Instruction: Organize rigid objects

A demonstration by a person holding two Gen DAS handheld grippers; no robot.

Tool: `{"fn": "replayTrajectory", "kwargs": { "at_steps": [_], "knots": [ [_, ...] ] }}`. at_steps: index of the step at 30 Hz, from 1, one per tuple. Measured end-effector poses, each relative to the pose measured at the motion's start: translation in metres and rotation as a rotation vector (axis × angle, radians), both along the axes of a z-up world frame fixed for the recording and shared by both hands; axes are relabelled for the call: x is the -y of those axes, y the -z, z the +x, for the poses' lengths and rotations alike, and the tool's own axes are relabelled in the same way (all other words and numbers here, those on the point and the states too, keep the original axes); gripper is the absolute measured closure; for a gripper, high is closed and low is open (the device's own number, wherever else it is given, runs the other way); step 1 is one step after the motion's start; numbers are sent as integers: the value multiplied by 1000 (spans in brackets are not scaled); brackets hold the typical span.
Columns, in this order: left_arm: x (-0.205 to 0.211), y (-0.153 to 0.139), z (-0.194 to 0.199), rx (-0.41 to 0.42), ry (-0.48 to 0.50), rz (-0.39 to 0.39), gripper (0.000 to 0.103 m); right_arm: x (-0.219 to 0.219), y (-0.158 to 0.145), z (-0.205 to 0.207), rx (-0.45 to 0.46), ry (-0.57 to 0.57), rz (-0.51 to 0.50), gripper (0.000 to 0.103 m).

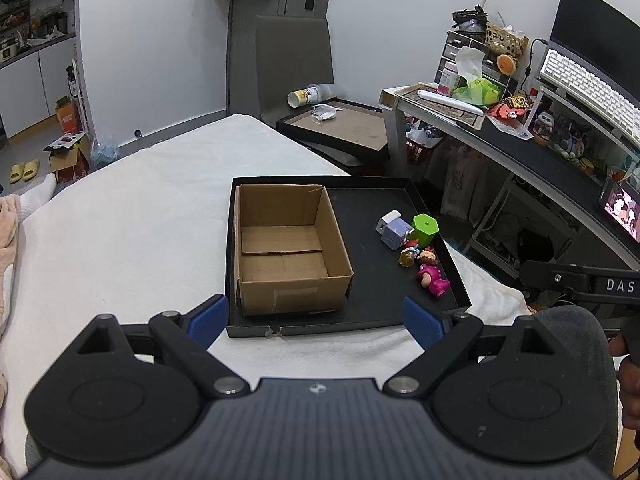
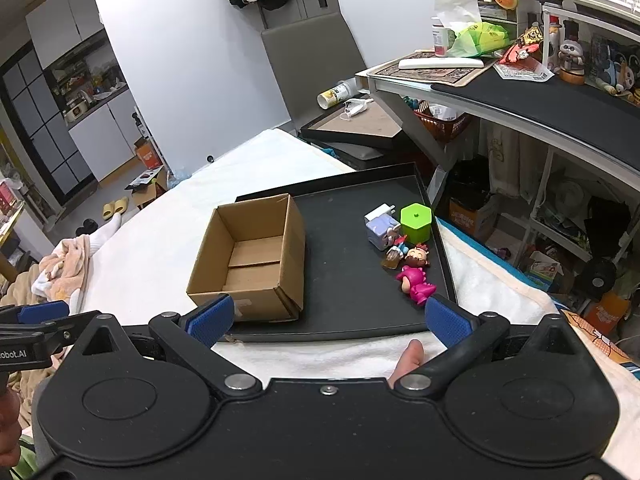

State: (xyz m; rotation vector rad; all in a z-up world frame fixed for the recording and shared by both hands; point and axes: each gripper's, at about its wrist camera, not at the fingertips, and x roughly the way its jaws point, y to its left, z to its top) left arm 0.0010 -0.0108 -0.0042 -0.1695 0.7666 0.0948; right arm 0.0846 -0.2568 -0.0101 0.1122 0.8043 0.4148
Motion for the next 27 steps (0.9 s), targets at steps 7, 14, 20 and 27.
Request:
{"fn": "replayTrajectory", "kwargs": {
  "at_steps": [7,14,20,27],
  "knots": [
    [1,0,0,0,-2,-3,10,0,-1,-1,4,2,-5,0],
    [-1,-2,-1,4,-9,-7,10,-2,-3,-3,11,-2,-14,0],
    [-3,-4,-3,7,-10,-11,10,-3,-4,-2,11,-2,-18,0],
    [-3,-6,-3,11,-12,-11,10,-1,-6,-3,18,-2,-16,0]
  ]
}}
